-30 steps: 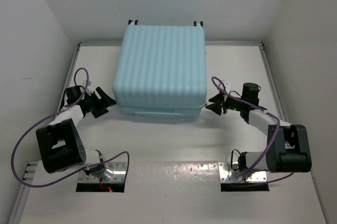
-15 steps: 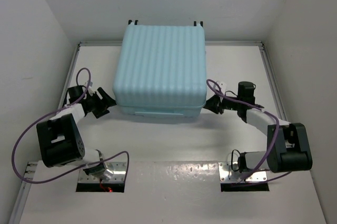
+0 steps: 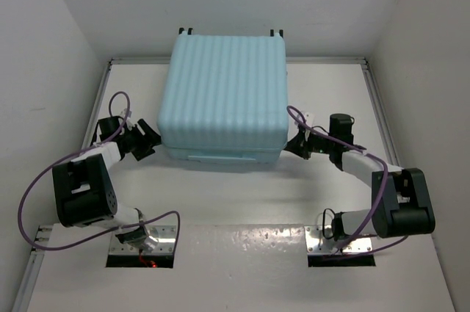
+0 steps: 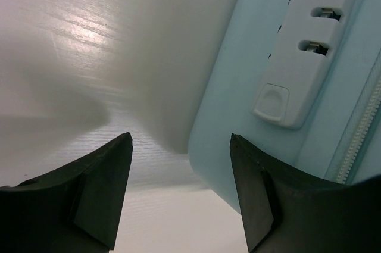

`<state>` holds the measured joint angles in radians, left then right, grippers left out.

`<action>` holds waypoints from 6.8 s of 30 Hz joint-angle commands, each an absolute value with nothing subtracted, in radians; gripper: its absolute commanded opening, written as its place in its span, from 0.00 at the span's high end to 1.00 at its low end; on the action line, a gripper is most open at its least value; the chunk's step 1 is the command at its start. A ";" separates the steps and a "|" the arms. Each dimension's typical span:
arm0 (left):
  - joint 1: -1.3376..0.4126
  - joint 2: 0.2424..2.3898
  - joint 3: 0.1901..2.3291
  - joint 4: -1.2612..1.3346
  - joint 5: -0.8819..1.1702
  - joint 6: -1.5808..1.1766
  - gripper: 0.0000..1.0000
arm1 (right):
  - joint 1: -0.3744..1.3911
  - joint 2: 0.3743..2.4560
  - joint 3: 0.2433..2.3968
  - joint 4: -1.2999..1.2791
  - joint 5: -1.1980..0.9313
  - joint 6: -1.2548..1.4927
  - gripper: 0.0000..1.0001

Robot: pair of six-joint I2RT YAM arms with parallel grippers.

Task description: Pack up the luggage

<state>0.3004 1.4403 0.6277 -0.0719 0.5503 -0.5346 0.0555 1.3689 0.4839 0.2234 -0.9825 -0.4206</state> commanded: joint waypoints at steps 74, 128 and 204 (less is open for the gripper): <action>-0.414 1.259 0.399 0.250 0.450 -1.072 1.00 | 1.218 1.230 0.643 0.177 0.294 0.345 1.00; 0.018 1.836 1.248 0.206 0.385 -0.496 0.47 | -0.262 2.034 1.918 -0.093 -0.300 0.114 0.44; 0.000 2.184 1.497 -0.575 0.446 -0.176 1.00 | -0.112 2.139 2.017 -0.440 -0.421 0.179 0.63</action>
<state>0.0631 2.0720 1.5394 -0.2504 0.3325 -0.1909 -0.0986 2.0289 1.9507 -0.4473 -0.5713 0.1642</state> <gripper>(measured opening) 0.035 0.391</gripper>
